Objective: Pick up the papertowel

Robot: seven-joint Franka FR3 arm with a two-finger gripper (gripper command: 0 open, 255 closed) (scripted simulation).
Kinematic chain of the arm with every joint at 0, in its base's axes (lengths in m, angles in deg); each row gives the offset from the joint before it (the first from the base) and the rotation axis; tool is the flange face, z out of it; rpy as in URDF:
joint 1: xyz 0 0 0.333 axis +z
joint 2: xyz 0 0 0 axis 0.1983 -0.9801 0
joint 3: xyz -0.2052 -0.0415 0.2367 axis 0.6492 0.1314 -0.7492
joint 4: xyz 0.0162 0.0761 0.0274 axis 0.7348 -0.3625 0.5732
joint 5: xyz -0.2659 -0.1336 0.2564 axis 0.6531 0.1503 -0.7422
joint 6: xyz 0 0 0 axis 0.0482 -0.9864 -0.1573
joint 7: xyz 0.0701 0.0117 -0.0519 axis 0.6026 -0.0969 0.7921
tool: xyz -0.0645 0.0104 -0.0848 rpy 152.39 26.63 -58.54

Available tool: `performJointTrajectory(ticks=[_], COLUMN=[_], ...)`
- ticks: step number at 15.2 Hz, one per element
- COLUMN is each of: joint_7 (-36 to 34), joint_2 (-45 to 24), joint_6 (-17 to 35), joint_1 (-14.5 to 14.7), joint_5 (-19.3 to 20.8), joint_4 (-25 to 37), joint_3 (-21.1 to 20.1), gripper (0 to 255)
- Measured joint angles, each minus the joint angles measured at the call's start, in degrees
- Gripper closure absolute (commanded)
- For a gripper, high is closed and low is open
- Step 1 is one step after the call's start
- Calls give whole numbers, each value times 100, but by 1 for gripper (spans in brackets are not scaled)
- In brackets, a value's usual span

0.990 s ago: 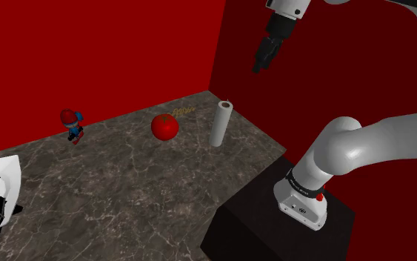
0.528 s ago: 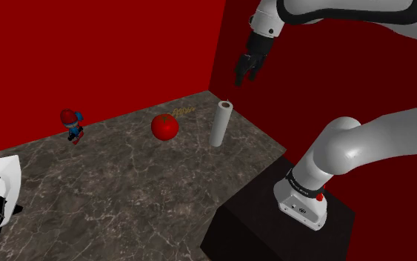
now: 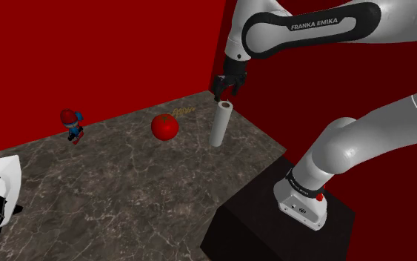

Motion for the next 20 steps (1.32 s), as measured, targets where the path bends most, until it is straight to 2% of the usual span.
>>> performJointTrajectory(ticks=[7, 8, 20], joint_7=[-88, -90, -84], joint_2=[-216, -235, -212], joint_6=[591, 624, 554], joint_1=[-11, -13, -15], joint_5=[8, 9, 12], joint_4=[-378, -391, -338], joint_3=[-80, -83, -73], gripper=[0, 255, 255])
